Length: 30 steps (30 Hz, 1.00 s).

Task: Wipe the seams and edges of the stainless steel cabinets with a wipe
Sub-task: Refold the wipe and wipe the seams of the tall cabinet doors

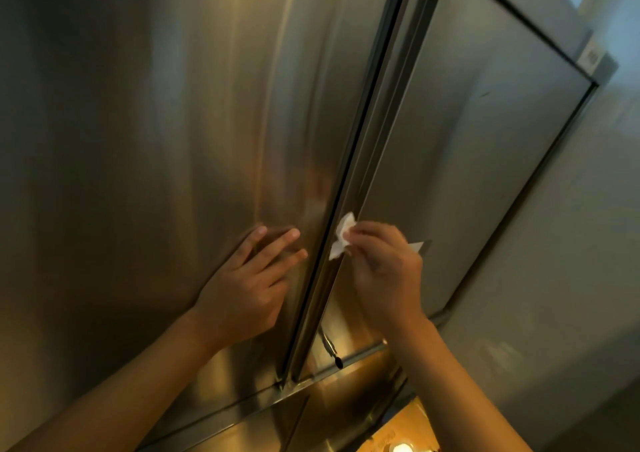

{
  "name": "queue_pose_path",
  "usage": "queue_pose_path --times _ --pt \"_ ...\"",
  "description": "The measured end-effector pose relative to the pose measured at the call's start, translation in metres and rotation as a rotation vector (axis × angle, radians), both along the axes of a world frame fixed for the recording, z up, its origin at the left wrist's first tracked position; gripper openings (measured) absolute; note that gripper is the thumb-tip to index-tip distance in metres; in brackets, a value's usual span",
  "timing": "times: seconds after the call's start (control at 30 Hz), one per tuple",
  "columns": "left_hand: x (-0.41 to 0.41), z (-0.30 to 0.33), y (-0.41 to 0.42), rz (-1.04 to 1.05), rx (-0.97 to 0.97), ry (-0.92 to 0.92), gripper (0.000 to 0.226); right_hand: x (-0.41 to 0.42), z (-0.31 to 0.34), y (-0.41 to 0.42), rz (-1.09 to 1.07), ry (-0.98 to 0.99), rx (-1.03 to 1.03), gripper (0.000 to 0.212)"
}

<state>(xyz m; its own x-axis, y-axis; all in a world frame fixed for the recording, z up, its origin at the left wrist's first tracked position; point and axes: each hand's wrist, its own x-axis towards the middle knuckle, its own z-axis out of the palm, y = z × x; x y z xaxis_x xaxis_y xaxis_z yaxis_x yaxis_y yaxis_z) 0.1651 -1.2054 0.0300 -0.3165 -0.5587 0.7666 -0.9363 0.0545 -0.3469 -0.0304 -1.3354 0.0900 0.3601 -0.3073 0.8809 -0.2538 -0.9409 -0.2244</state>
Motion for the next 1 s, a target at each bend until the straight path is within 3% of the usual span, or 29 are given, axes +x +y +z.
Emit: queue_pose_path --times 0.17,0.3,0.57,1.0 --pt "-0.001 0.001 0.000 -0.009 -0.012 -0.001 0.021 0.011 0.079 0.006 0.101 -0.307 0.113 0.015" --pt "0.000 0.000 -0.001 -0.021 -0.018 -0.004 0.023 0.035 0.089 0.006 0.139 -0.338 0.290 0.011" --pt "0.002 -0.002 -0.004 -0.016 -0.019 -0.003 0.026 0.042 0.033 0.007 0.101 -0.303 0.312 0.014" --pt "0.003 -0.006 -0.004 -0.001 -0.018 -0.017 0.025 0.043 -0.078 0.021 0.077 -0.281 0.520 0.019"
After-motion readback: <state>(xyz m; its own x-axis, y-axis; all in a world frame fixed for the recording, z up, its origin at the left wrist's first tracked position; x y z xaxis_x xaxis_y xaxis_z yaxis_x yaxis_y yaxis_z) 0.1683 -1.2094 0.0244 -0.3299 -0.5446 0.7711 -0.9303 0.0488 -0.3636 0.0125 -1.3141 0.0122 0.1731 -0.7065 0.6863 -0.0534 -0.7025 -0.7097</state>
